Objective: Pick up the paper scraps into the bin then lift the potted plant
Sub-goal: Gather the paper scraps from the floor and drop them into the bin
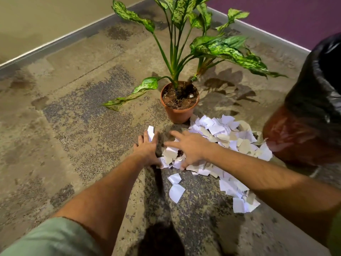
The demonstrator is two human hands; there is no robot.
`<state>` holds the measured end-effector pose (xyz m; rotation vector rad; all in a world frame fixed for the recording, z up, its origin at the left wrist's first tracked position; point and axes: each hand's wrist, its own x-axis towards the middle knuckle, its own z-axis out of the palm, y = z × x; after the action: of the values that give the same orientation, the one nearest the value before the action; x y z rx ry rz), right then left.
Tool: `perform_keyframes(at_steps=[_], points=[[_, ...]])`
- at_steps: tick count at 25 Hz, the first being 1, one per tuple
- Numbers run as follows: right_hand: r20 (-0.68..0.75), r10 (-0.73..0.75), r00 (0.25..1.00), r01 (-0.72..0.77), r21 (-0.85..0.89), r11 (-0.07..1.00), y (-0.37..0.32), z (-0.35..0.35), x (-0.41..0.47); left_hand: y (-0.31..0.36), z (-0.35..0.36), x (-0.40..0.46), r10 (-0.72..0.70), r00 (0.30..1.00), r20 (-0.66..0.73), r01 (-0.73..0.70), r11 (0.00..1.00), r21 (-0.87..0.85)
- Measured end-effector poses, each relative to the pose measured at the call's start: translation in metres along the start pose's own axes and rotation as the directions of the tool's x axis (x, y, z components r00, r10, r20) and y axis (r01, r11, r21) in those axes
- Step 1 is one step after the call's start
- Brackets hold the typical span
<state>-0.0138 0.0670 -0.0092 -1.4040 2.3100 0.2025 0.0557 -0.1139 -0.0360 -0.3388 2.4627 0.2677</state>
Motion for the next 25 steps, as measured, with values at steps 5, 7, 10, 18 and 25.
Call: perform_keyframes(at_steps=[5, 7, 10, 18, 25], points=[[0.117, 0.051, 0.992, -0.054, 0.016, 0.998, -0.009, 0.006, -0.003, 0.017, 0.000, -0.002, 0.040, 0.999, -0.031, -0.040, 0.999, 0.017], [0.049, 0.037, 0.998, -0.036, -0.029, 0.999, -0.017, 0.009, -0.004, 0.017, 0.001, -0.006, 0.100, 0.990, -0.101, -0.094, 0.994, 0.056], [-0.021, -0.009, 1.000, 0.007, -0.096, 0.995, -0.019, 0.008, -0.007, 0.017, 0.002, -0.010, 0.182, 0.970, -0.165, -0.165, 0.980, 0.111], [-0.039, 0.017, 0.999, -0.022, -0.147, 0.989, -0.012, 0.009, -0.027, 0.045, 0.006, -0.014, 0.268, 0.959, -0.093, -0.269, 0.963, 0.004], [-0.234, 0.167, 0.958, -0.176, -0.018, 0.984, 0.009, -0.010, -0.063, 0.069, -0.014, -0.019, 0.220, 0.954, -0.206, -0.280, 0.897, -0.343]])
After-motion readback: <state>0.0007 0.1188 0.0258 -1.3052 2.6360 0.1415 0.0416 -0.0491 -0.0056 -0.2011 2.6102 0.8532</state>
